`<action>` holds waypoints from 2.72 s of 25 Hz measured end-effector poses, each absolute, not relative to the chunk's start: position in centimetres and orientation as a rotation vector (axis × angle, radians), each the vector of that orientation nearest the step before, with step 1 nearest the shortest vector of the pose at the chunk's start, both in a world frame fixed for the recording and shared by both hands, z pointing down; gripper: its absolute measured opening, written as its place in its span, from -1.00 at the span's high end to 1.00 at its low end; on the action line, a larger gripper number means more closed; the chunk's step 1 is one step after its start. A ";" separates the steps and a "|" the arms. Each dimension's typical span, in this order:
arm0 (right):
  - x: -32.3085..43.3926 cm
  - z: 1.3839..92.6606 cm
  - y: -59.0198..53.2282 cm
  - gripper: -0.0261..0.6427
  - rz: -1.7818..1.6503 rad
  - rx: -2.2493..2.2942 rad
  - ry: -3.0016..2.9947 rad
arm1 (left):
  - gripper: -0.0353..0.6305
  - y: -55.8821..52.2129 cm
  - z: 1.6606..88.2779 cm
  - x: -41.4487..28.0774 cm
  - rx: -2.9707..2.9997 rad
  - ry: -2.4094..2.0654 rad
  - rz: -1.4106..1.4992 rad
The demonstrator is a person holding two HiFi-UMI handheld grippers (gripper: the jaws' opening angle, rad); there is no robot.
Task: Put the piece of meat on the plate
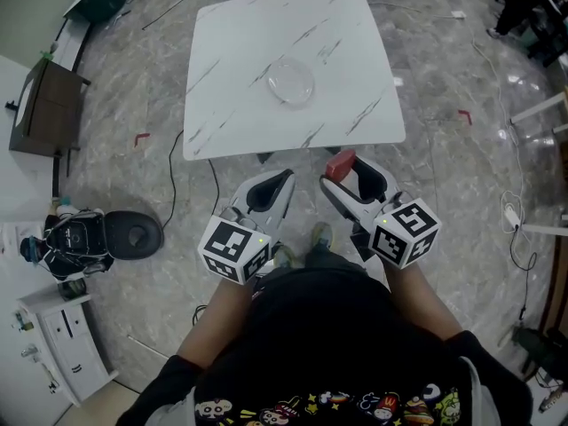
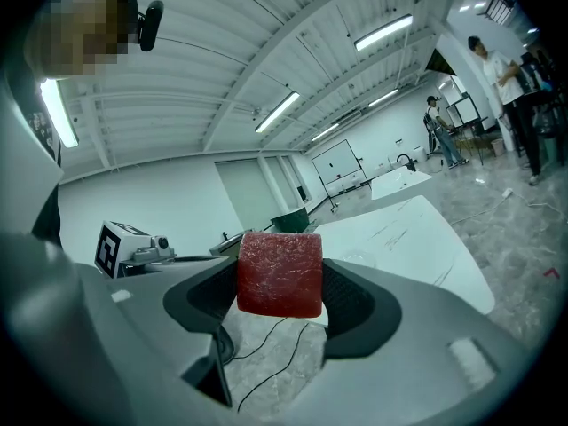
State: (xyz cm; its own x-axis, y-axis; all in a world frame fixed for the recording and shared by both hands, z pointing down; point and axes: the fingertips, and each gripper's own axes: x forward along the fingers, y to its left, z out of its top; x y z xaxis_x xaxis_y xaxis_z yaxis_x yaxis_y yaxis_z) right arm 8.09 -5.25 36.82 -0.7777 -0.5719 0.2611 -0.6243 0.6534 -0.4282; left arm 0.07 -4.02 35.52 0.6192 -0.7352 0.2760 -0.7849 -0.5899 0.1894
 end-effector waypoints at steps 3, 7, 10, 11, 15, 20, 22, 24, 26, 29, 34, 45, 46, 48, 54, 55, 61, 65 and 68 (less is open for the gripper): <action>8.9 36.9 -5.9 -0.05 0.780 0.985 -2.774 | 0.89 -4.7 35.6 1.1 2.549 -1.243 0.254; 10.4 37.0 -6.5 -0.04 0.789 0.976 -2.789 | 0.89 -5.4 35.6 2.9 2.554 -1.244 0.274; 11.7 37.2 -7.0 -0.04 0.790 0.981 -2.796 | 0.89 -5.5 35.6 4.5 2.548 -1.223 0.286; 12.0 37.3 -7.0 -0.04 0.791 0.984 -2.798 | 0.89 -5.5 35.6 4.9 2.552 -1.218 0.291; 12.6 37.2 -7.0 -0.04 0.798 0.994 -2.809 | 0.89 -5.4 35.4 5.6 2.565 -1.214 0.308; 12.9 36.8 -6.7 -0.04 0.792 0.999 -2.821 | 0.89 -5.4 34.7 5.8 2.582 -1.221 0.313; 12.9 36.6 -6.6 -0.04 0.785 1.000 -2.824 | 0.89 -5.3 34.4 5.8 2.589 -1.224 0.307; 12.8 36.5 -6.4 -0.04 0.777 1.002 -2.826 | 0.89 -5.2 34.3 5.7 2.593 -1.225 0.301; 12.6 36.4 -6.3 -0.04 0.773 1.002 -2.825 | 0.89 -5.1 34.3 5.6 2.595 -1.223 0.297; 12.5 36.4 -6.3 -0.04 0.771 0.999 -2.822 | 0.89 -5.0 34.4 5.6 2.594 -1.220 0.294; 12.1 36.8 -6.5 -0.04 0.767 0.995 -2.815 | 0.89 -4.9 35.0 5.1 2.585 -1.216 0.286; 9.5 37.7 -9.8 -0.04 0.773 1.007 -2.773 | 0.89 -8.2 36.4 2.3 2.559 -1.188 0.267; 9.4 37.9 -9.9 -0.04 0.787 1.009 -2.762 | 0.89 -8.3 36.7 2.2 2.550 -1.179 0.272; 9.2 37.9 -10.6 -0.04 0.793 1.016 -2.754 | 0.89 -9.1 36.7 1.9 2.548 -1.168 0.275; 7.8 38.2 -13.7 -0.04 0.793 1.034 -2.741 | 0.89 -12.2 37.0 0.5 2.551 -1.144 0.282; 7.5 38.4 -14.3 -0.04 0.796 1.036 -2.736 | 0.89 -12.8 37.2 0.2 2.549 -1.139 0.285; 5.6 40.0 -18.0 -0.04 0.827 1.048 -2.693 | 0.89 -16.4 38.7 -1.8 2.508 -1.115 0.314; 4.6 41.4 -20.7 -0.04 0.836 1.052 -2.663 | 0.89 -19.1 40.1 -2.8 2.490 -1.099 0.336; 3.5 42.5 -23.0 -0.04 0.845 1.049 -2.635 | 0.89 -20.9 41.6 -3.6 2.485 -1.068 0.351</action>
State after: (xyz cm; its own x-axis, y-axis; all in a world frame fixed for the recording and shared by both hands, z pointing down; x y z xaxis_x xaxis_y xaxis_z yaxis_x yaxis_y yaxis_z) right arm 3.52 -23.02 42.48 -0.7343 -0.5742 0.3619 -0.6776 0.5893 -0.4400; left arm -3.58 -20.94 41.64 0.6745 -0.6315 0.3824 -0.7352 -0.6219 0.2698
